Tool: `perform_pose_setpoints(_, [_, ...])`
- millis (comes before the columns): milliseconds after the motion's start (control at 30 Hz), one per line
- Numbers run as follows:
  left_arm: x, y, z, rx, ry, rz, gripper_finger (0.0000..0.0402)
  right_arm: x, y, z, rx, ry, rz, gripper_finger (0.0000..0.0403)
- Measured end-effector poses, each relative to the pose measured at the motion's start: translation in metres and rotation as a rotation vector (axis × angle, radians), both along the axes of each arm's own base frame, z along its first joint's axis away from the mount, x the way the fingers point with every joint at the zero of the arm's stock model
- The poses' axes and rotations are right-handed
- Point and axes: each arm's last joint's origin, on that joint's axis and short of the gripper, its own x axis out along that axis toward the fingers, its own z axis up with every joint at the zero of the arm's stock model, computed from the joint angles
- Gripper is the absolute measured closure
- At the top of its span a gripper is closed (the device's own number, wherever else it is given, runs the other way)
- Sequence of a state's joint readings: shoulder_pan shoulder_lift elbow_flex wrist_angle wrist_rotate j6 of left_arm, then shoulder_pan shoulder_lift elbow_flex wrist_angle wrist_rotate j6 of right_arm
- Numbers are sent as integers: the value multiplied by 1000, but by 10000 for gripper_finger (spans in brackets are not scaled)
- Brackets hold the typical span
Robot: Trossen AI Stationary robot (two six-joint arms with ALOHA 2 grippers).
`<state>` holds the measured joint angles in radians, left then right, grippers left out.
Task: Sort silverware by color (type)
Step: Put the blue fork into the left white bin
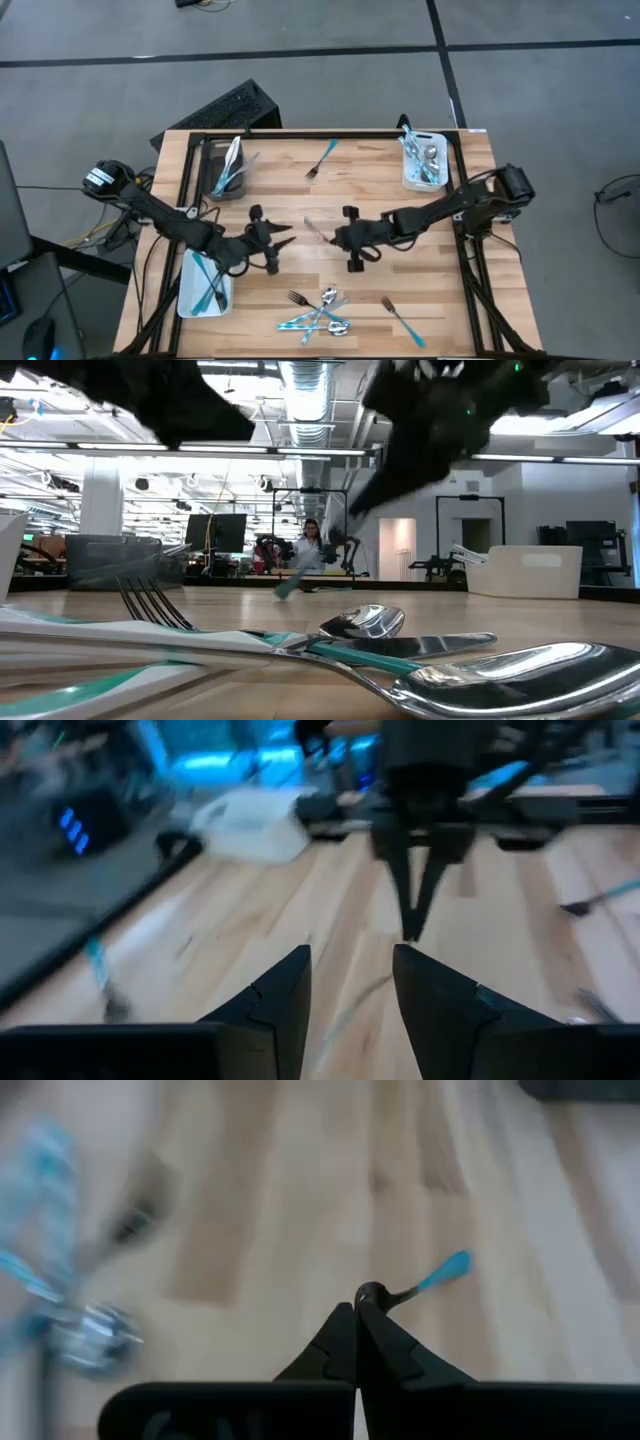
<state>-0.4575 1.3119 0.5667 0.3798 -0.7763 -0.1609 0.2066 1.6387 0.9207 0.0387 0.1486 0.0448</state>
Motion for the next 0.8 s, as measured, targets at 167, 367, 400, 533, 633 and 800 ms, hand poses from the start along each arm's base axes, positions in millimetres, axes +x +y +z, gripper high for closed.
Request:
perform_pose_setpoints(167, [13, -10, -9, 132, 5, -106, 254, -3, 1, 23, 106, -103, 13, 384])
perform_pose_setpoints(367, [51, -15, -29, 172, 73, -74, 222, 6, 3, 30, 196, -226, -27, 384])
perform_pose_setpoints(400, [56, -16, -31, 181, 96, -75, 218, 6, 3, 32, 206, -241, -31, 384])
perform_pose_setpoints(533, [68, -23, -30, 183, 198, -57, 216, 7, 5, 32, 224, -246, -38, 384])
perform_pose_setpoints(633, [71, -24, -25, 152, 252, 2, 231, 5, 8, 36, 223, -259, -24, 384])
perform_pose_setpoints(800, [75, -26, -15, 134, 295, 20, 304, 2, 8, 37, 219, -245, -23, 383])
